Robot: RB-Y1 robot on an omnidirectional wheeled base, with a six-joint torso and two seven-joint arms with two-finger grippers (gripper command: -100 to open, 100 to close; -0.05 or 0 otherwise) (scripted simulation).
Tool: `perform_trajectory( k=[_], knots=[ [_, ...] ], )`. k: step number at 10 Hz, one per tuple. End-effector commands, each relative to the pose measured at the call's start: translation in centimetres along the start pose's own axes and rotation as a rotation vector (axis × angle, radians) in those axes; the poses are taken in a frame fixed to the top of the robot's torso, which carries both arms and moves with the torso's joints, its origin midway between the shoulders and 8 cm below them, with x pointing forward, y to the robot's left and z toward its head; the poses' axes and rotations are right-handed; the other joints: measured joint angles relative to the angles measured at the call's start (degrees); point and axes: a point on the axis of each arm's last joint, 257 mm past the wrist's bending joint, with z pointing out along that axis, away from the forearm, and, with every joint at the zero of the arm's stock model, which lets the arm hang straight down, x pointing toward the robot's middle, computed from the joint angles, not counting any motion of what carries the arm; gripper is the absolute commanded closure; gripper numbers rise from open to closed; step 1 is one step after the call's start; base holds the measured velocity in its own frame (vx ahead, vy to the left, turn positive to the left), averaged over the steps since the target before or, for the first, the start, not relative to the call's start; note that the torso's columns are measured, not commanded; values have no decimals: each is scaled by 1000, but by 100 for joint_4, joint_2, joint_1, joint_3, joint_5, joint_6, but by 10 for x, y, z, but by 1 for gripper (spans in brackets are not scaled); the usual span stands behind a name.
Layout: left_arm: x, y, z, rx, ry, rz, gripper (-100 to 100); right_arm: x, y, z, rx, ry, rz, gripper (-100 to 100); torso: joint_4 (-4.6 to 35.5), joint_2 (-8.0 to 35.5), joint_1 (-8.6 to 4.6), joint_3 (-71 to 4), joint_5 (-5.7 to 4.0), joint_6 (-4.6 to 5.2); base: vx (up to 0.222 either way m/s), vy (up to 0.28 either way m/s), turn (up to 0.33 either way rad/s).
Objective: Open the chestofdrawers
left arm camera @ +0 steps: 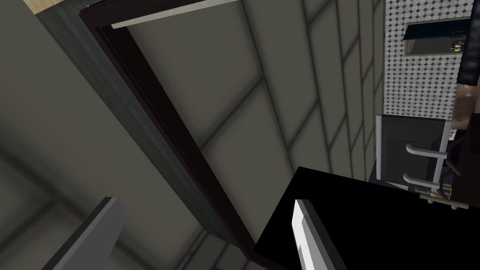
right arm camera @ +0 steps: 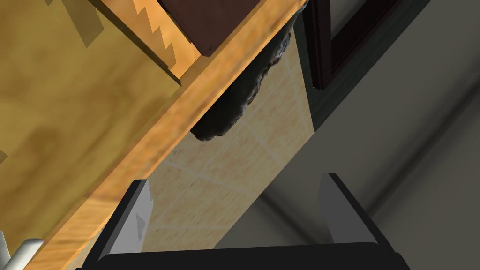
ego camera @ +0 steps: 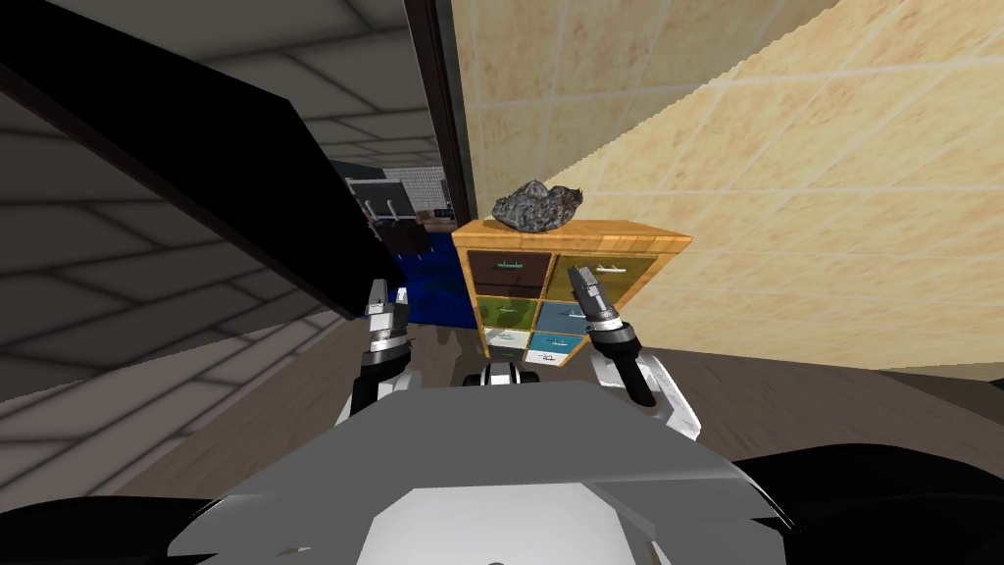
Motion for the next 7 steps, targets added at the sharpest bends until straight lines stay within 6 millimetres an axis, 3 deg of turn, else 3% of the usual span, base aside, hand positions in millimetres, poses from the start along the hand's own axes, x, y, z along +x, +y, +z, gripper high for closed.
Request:
perform_trajectory(
  k=[1,7],
  knots=[
    [0,0,0,0,0,0,0,1,-15,-5,28,41,-178,-100,-1,-1,0,-1,0,-1,48,158,-79],
    [0,0,0,0,0,0,0,2,-58,-19,79,164,-595,-100,2,7,-2,4,0,-1,34,166,-72]
  ],
)
